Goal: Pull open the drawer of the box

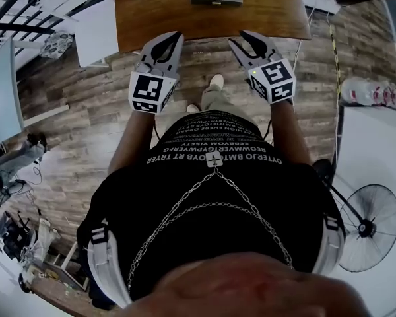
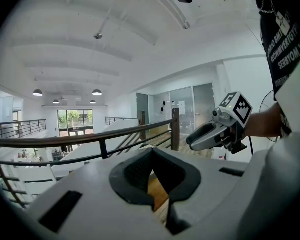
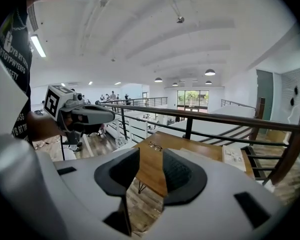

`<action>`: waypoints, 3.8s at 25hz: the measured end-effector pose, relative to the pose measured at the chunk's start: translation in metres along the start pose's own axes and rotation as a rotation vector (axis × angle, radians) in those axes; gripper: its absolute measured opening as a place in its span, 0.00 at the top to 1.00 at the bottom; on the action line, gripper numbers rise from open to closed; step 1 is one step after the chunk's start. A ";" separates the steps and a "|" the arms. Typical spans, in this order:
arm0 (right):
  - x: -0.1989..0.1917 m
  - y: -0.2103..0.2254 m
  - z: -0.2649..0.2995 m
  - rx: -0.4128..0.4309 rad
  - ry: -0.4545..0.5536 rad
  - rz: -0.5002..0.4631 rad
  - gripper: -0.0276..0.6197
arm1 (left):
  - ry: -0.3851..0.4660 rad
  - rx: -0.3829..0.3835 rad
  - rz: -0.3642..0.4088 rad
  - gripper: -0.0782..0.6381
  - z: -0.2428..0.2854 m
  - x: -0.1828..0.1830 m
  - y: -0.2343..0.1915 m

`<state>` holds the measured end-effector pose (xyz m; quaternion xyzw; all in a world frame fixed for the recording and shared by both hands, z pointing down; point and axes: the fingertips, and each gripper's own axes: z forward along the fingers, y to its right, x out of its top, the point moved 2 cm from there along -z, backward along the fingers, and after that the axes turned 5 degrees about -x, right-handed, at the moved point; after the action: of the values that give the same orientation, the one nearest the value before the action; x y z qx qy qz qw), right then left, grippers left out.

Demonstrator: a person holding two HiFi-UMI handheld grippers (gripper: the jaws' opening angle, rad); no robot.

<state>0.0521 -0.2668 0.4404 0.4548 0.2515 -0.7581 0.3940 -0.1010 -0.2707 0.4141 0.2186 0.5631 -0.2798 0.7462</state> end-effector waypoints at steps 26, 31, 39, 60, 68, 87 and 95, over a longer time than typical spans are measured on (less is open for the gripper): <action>0.024 0.156 0.044 -0.012 0.045 0.034 0.74 | 0.030 0.025 0.061 0.88 0.135 0.073 -0.032; 0.010 0.182 0.047 0.011 0.048 0.038 0.74 | 0.034 0.054 0.073 0.88 0.156 0.079 -0.024; -0.009 0.192 0.078 0.057 0.007 0.072 0.74 | -0.014 0.069 0.054 0.88 0.164 0.068 -0.033; -0.074 0.158 0.160 -0.031 -0.165 0.117 0.76 | -0.011 0.007 0.062 0.88 0.152 0.065 -0.100; -0.087 0.148 0.174 -0.015 -0.215 0.145 0.74 | -0.012 -0.019 0.068 0.88 0.156 0.064 -0.112; -0.130 0.145 0.241 0.007 -0.353 0.231 0.73 | -0.019 0.030 0.003 0.88 0.139 0.040 -0.158; -0.148 0.147 0.274 -0.017 -0.393 0.282 0.72 | -0.043 0.037 -0.012 0.88 0.134 0.022 -0.177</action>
<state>0.0793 -0.4977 0.6948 0.3260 0.1104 -0.7674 0.5409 -0.1175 -0.4931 0.4275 0.2227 0.5429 -0.2993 0.7523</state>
